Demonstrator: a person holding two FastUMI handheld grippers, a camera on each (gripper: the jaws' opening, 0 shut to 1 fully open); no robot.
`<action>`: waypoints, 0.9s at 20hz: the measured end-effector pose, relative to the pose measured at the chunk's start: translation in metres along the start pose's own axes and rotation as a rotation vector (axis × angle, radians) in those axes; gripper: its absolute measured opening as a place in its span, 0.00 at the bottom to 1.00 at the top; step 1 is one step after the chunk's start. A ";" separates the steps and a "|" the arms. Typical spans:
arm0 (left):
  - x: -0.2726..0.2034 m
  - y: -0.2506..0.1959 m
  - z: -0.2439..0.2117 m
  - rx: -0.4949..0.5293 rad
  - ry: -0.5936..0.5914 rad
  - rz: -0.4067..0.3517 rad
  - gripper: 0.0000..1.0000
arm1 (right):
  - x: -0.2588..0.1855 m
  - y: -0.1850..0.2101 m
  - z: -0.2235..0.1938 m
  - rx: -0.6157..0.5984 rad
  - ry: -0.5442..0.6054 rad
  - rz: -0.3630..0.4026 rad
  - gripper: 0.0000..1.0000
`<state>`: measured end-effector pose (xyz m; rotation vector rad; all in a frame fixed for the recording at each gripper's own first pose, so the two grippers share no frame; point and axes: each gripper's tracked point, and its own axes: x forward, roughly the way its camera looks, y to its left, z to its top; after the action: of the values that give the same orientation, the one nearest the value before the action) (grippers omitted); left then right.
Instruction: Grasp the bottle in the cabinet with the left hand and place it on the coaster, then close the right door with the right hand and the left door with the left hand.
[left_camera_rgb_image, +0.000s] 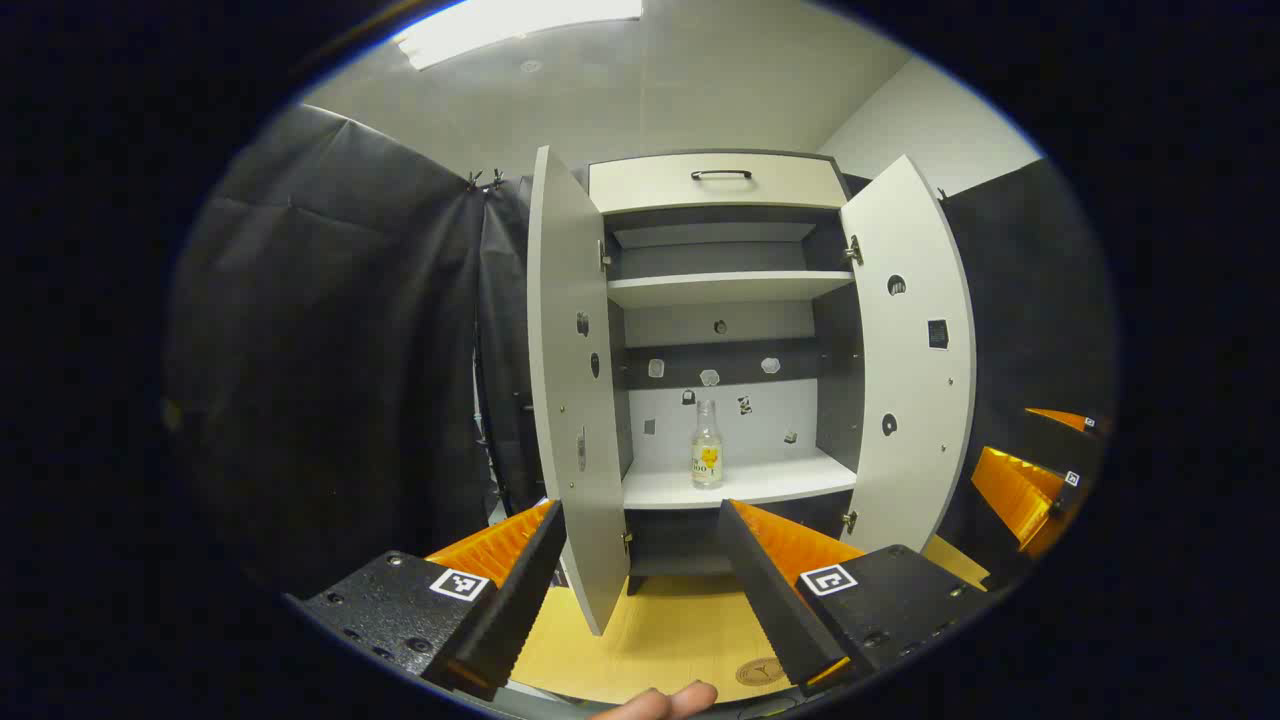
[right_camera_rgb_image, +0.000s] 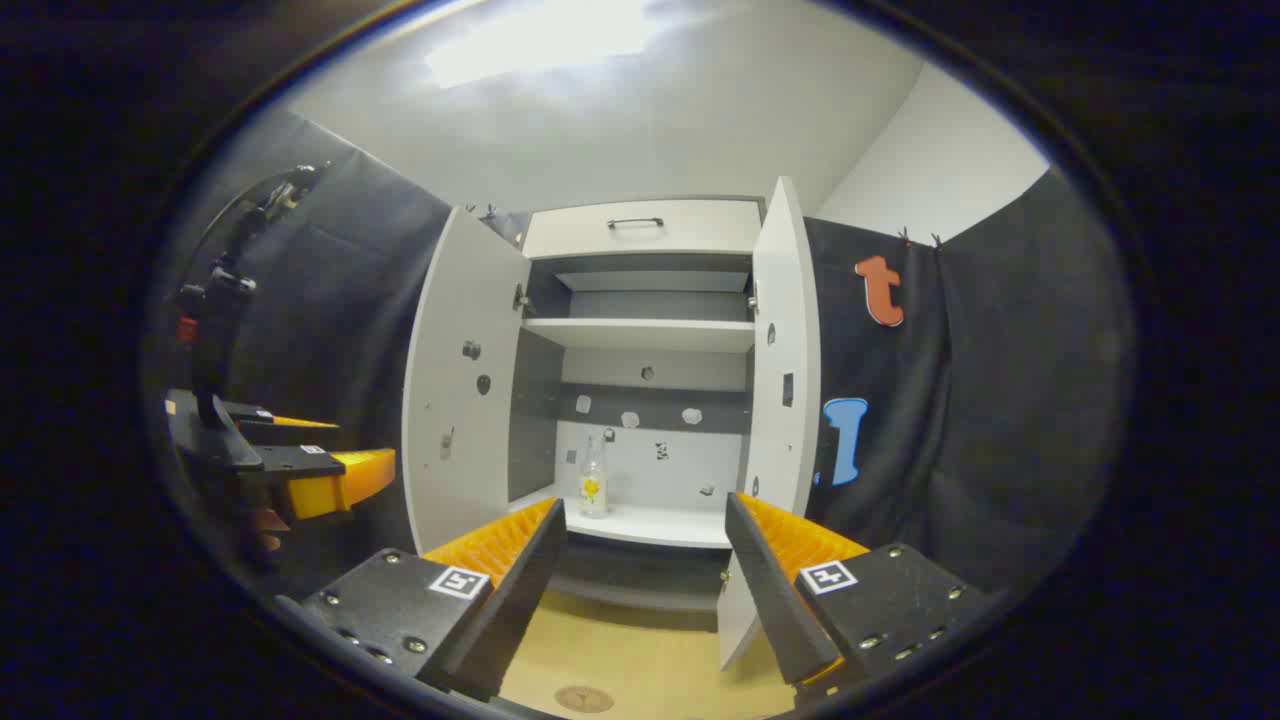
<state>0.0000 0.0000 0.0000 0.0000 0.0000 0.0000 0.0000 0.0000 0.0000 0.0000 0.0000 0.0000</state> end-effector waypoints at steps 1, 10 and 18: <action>0.003 -0.002 -0.001 0.002 0.000 -0.006 0.97 | 0.002 -0.002 0.000 0.005 0.001 -0.009 0.97; 0.081 -0.020 -0.003 0.007 -0.014 -0.105 0.98 | 0.052 -0.014 -0.005 0.031 0.022 -0.106 0.97; 0.184 -0.047 -0.029 -0.013 -0.002 -0.167 0.98 | 0.105 -0.014 -0.019 0.009 0.015 -0.143 0.97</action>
<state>0.1844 -0.0474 -0.0295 -0.0131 -0.0018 -0.1671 0.1052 -0.0144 -0.0186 0.0086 0.0149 -0.1434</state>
